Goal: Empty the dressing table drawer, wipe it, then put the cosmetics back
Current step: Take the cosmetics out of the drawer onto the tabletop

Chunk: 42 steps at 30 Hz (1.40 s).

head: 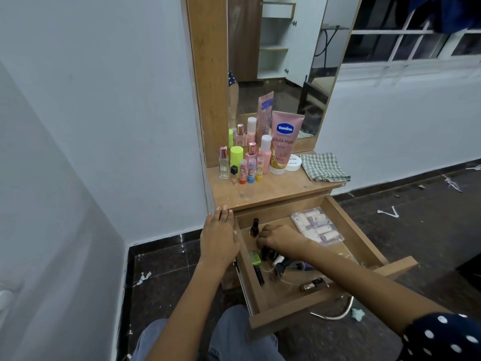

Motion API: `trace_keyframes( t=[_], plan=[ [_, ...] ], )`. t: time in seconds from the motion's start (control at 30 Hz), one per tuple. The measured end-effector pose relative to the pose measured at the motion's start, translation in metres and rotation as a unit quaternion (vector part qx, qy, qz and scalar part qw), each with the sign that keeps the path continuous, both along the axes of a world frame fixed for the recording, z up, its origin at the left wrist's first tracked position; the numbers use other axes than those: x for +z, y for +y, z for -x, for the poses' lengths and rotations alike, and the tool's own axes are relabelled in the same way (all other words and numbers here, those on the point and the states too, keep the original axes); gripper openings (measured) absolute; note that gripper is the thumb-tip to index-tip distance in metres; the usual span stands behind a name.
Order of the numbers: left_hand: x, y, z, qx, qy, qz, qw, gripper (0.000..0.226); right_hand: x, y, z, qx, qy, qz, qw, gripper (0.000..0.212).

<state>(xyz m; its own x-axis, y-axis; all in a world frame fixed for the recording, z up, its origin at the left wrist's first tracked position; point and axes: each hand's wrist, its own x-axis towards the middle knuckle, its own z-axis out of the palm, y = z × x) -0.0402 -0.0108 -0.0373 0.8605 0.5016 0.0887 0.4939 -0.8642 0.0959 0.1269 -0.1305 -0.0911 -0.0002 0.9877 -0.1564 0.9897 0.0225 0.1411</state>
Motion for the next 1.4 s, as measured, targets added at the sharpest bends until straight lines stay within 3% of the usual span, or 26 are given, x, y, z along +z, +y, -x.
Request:
trace_keyframes(
  t=[0.17,0.23,0.37,0.53,0.63,0.73,0.87,1.07,1.13,1.2,1.33,1.4],
  plan=[
    [0.000,0.000,0.000,-0.003,0.003,-0.004,1.000,0.058,-0.005,-0.010,-0.005,-0.036,0.046,-0.002,0.998,0.027],
    [0.000,-0.001,0.000,-0.004,0.001,-0.004,1.000,0.058,-0.004,-0.019,-0.006,-0.074,0.105,-0.010,0.992,0.028],
    [-0.001,-0.001,-0.001,-0.003,-0.006,-0.003,1.000,0.058,0.006,-0.030,-0.008,-0.137,0.253,-0.046,0.957,0.038],
    [-0.001,-0.001,-0.001,-0.003,-0.011,0.000,1.000,0.058,0.023,-0.053,-0.028,-0.224,0.323,-0.109,0.913,0.040],
    [0.000,-0.002,-0.001,-0.004,-0.013,0.002,1.000,0.058,0.031,-0.074,-0.041,-0.261,0.249,-0.073,0.930,0.027],
    [-0.001,-0.002,0.000,-0.004,-0.012,-0.007,1.000,0.058,0.030,-0.086,-0.032,-0.272,0.181,0.025,0.945,0.017],
    [0.000,-0.003,0.000,0.000,-0.014,-0.004,1.000,0.057,0.023,-0.085,-0.014,-0.226,0.078,0.092,0.967,0.025],
    [0.001,-0.003,0.000,-0.001,-0.008,-0.008,1.000,0.057,0.024,-0.075,0.003,-0.138,0.006,0.130,0.982,0.021],
    [0.000,-0.002,0.000,-0.001,-0.007,-0.008,1.000,0.057,0.023,-0.078,0.000,-0.159,0.048,0.106,0.980,0.019],
    [0.000,-0.001,-0.001,-0.001,-0.009,-0.008,1.000,0.057,0.031,-0.084,-0.008,-0.209,0.144,0.043,0.966,0.015],
    [0.000,-0.001,-0.002,0.000,-0.022,0.001,1.000,0.056,0.069,-0.089,-0.013,-0.267,0.378,-0.100,0.881,0.013],
    [-0.001,-0.001,-0.001,0.001,-0.020,-0.001,1.000,0.056,0.085,-0.078,-0.014,-0.285,0.426,-0.176,0.840,0.016]
  ],
)
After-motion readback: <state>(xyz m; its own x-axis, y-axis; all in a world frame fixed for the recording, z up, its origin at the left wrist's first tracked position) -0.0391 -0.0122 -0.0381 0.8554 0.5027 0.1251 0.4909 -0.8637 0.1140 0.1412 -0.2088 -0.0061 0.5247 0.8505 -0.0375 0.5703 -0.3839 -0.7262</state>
